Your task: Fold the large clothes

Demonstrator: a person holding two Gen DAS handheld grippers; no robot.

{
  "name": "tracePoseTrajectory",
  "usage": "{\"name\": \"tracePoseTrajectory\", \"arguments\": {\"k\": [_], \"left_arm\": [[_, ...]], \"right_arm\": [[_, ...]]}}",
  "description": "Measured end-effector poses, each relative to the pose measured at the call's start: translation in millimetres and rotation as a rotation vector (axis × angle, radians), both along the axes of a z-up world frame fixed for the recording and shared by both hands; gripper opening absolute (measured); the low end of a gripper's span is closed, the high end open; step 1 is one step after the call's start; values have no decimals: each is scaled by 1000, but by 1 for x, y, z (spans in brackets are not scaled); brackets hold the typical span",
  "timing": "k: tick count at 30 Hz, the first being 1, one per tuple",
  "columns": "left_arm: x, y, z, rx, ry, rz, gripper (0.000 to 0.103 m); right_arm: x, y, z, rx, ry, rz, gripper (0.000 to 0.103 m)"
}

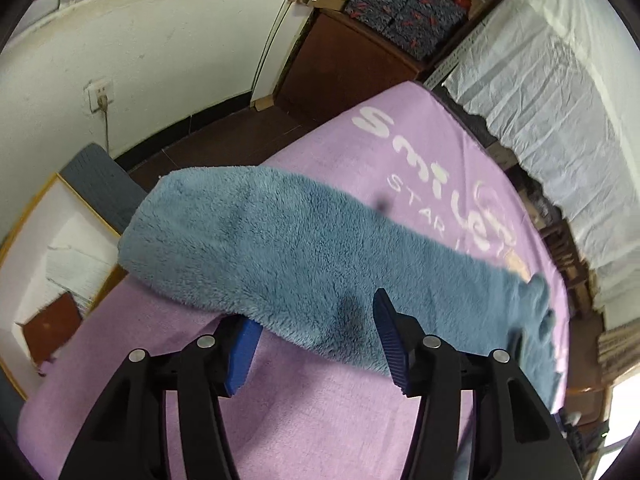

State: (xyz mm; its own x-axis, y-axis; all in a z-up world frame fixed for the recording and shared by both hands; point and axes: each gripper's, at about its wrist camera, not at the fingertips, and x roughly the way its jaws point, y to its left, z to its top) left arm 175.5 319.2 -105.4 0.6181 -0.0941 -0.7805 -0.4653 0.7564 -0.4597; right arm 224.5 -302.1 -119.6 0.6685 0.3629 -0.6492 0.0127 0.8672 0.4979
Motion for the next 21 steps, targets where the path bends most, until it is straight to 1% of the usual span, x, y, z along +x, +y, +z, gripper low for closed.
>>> {"name": "tracePoseTrajectory", "arguments": {"k": [1,2,3,4,7,9,11,13,17,19,21], "left_arm": [[-1,3,0,1,-1,4,44],[0,4,-1,8,1,7,38],[1,5,-1,26,11,7,28],[1,7,-2,34,18,4,23],[2,9,-1,52,25,-5,14],[3,7,2,82,32,-16,12],[5,0,11,140,40,-32,10],[7,-15,26,239,49,-48,10],[13,-47,54,398,49,-75,10],[16,-69,69,472,37,-98,10],[19,-89,80,520,21,-122,10]], "right_arm": [[0,-1,0,2,-2,-3,43],[-1,-1,1,3,-4,-5,43],[-1,-1,1,4,-7,-6,43],[-2,-2,2,7,-11,-8,43],[-3,-3,3,9,-18,-9,43],[-3,-2,4,10,-19,-8,43],[-3,-2,4,12,-19,-9,43],[-4,-3,5,19,-18,-11,43],[-5,-4,6,36,-12,-16,43],[-5,-4,6,50,-9,-12,43],[-4,-4,6,58,-5,-8,43]]}}
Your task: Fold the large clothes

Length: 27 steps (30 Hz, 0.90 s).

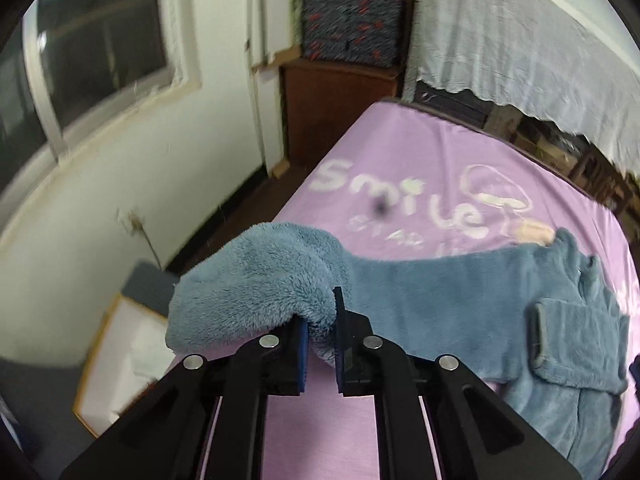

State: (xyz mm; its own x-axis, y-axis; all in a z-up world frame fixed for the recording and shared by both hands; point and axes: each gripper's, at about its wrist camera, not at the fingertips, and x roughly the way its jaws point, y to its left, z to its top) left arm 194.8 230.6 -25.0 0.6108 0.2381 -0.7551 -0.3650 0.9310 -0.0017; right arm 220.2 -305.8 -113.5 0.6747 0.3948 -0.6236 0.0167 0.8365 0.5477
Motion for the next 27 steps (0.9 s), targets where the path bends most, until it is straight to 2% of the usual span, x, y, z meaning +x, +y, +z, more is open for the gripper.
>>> {"name": "tracePoseTrajectory", "arguments": {"k": [6,14,17,20,25,27], "left_arm": [[12,-80,26,101,-43,-111,10],[34,-195,27,175,-70,-287,10],[41,-240,11,180,-62,-370,10],[51,-279,-19,171,-14,-440,10],[67,-314,-81,176,97,-476,11],[63,-320,-91,227,80,-473,12]], "right_arm": [[1,2,-1,19,17,18,43],[-2,-4,2,55,11,10,44],[-2,-8,3,75,12,6,44],[-2,-11,2,87,18,-2,44],[0,-15,-2,121,36,-5,45],[1,-18,-3,127,39,-10,45]]}}
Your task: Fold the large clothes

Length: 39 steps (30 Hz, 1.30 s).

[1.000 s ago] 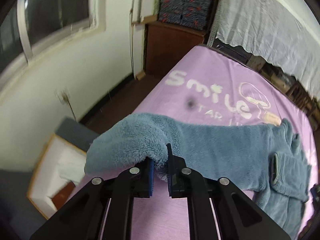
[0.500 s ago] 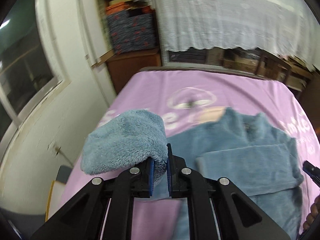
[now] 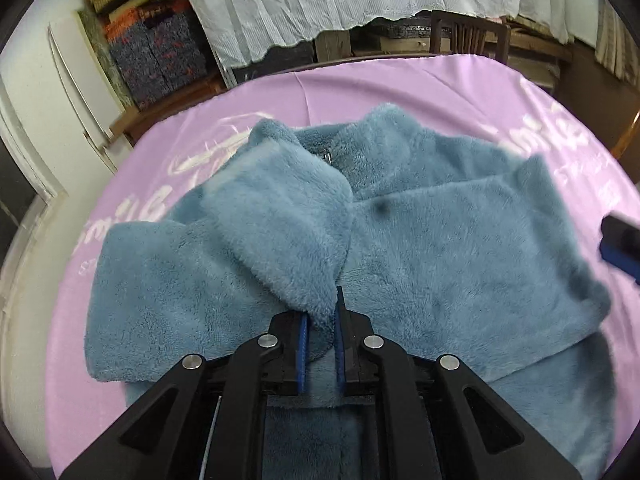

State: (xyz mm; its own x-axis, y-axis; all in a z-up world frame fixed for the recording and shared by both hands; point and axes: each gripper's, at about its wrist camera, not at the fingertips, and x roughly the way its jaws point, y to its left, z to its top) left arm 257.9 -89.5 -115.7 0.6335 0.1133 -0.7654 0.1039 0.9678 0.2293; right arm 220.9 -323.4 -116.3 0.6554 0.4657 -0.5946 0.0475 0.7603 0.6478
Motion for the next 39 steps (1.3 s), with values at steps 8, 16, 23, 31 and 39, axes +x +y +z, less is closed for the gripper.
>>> {"name": "tracePoseTrajectory", "arguments": {"k": [8,16,23,31,39], "left_arm": [[-41,25,37,-49,-109,-24,68],[-47,111,63,-112,-159,155,74],[-19,188,53,-246,-94,362,64],[-20,211,34,-306,-44,370,64],[-23,220,46,-311,-88,378,64]], "right_arm": [[-3,-2,3,14,-19,2,45],[-6,20,13,-68,-82,72,50],[-13,61,31,-208,-163,131,52],[11,184,56,-428,-168,309,68],[65,249,39,-707,-65,265,70]]}}
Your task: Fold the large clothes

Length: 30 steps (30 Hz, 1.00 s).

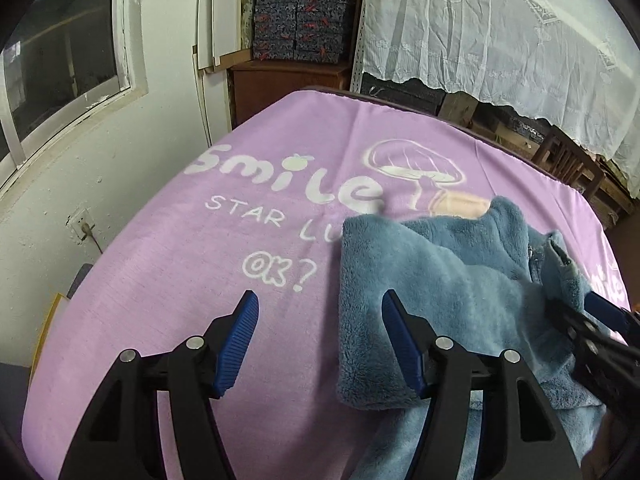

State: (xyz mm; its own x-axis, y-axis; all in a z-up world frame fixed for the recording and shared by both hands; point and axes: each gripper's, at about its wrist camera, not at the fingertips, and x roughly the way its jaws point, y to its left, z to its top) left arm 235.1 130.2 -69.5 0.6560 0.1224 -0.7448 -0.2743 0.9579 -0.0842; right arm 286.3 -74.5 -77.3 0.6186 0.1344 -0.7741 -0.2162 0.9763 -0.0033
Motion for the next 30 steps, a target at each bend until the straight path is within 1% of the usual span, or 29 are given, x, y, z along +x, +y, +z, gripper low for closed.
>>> {"name": "tracePoseTrajectory", "arguments": {"k": [1,2,3,4,5,6,9,11,12,14,17,19,20,21,22,23,25,27,29,30], "left_arm": [[1,0,0,-3,3,-6,64],[1,-1,-1,-5,6,-11,64],[2,-1,-1,-4,9,-15,64],[2,-2,-1,-3,9,-19,64],[1,-3,0,0,2,-23,64],[0,-4,2,7,-7,-25,64],[-4,-12,7,45,-42,-34,64],[-3,-19,6,75,-40,-49,65],[-2,-23,3,88,-27,-56,65],[5,-29,-7,112,21,-79,65],[18,-37,-30,135,126,-110,65],[18,-41,-32,188,121,-104,67],[17,-43,-32,209,119,-104,67],[17,-45,-34,225,119,-105,67],[17,-46,-35,237,119,-105,67],[17,-47,-35,249,118,-105,67],[16,-44,-35,243,118,-104,67],[15,-40,-32,230,113,-92,67],[10,-36,-24,224,85,-66,67],[8,-35,-18,221,73,-56,66]], "right_arm": [[4,-2,-3,12,9,-12,65],[8,-5,-5,29,17,-19,55],[10,-9,-7,51,33,-22,27],[10,-17,-6,91,40,-28,8],[5,-24,-2,131,27,-38,8],[-3,-37,6,183,-13,-50,8],[-29,-67,27,264,-105,-51,8],[-41,-85,32,281,-134,-66,8],[-45,-97,29,276,-140,-91,8],[-48,-113,17,258,-120,-132,8],[-38,-136,-23,271,-6,-177,9],[-34,-151,-47,320,54,-205,14],[-34,-156,-50,346,58,-208,15],[-35,-165,-52,404,65,-212,15],[-35,-171,-52,441,74,-219,15],[-36,-176,-52,466,76,-228,17],[-45,-189,-48,485,48,-278,25],[-49,-203,-43,509,21,-336,25],[-57,-214,-34,526,-13,-389,28],[-58,-213,-28,524,-30,-389,28]]}}
